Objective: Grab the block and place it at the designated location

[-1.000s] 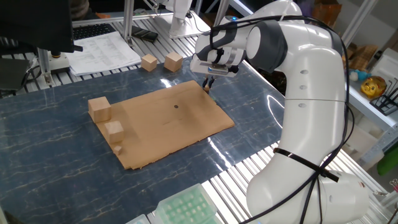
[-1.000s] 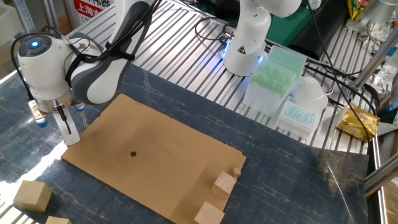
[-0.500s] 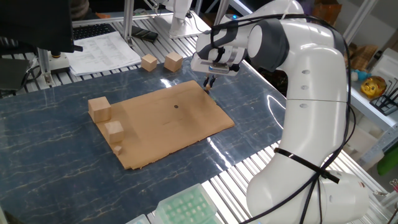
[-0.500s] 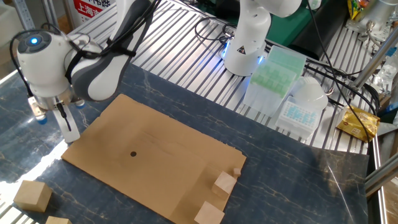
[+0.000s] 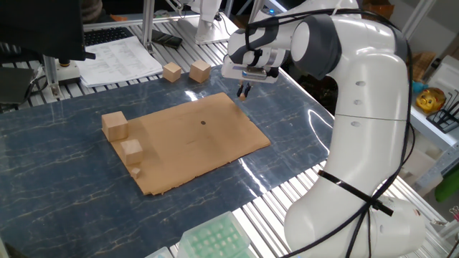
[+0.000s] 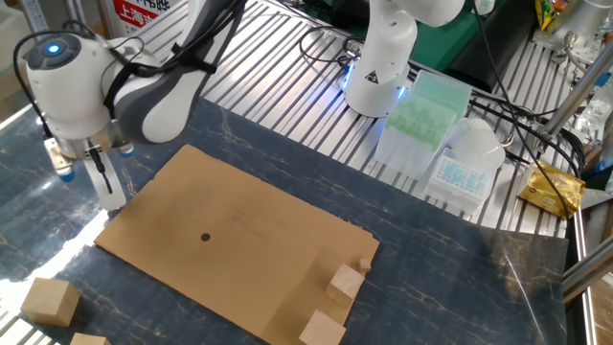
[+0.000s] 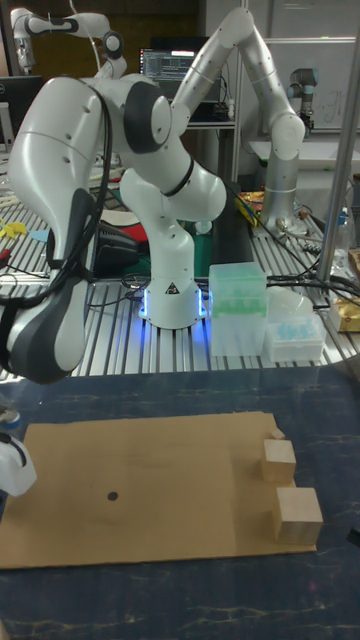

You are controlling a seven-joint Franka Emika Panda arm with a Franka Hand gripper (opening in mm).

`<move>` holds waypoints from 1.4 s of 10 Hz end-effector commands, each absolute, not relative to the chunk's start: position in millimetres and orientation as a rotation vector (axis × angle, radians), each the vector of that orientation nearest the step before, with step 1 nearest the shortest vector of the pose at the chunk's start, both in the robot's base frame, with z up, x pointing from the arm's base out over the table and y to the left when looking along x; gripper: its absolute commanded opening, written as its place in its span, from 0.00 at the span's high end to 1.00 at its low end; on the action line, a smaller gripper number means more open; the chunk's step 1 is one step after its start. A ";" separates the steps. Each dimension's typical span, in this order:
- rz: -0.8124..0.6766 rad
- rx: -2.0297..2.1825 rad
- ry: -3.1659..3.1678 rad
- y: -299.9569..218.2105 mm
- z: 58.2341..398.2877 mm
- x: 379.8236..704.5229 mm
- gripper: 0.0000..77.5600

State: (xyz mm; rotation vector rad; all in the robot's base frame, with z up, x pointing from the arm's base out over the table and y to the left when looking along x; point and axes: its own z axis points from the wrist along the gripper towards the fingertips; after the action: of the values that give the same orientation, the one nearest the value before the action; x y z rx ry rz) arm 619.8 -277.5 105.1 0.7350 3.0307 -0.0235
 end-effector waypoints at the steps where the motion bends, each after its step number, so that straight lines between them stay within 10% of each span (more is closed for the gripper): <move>1: -0.024 0.816 3.024 -258.1 118.0 608.0 0.98; 14: -0.057 0.802 3.022 -213.4 117.5 612.3 0.98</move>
State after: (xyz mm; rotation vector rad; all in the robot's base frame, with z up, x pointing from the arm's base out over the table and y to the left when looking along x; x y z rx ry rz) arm 611.4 -212.9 115.7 0.9513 2.9974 -0.0539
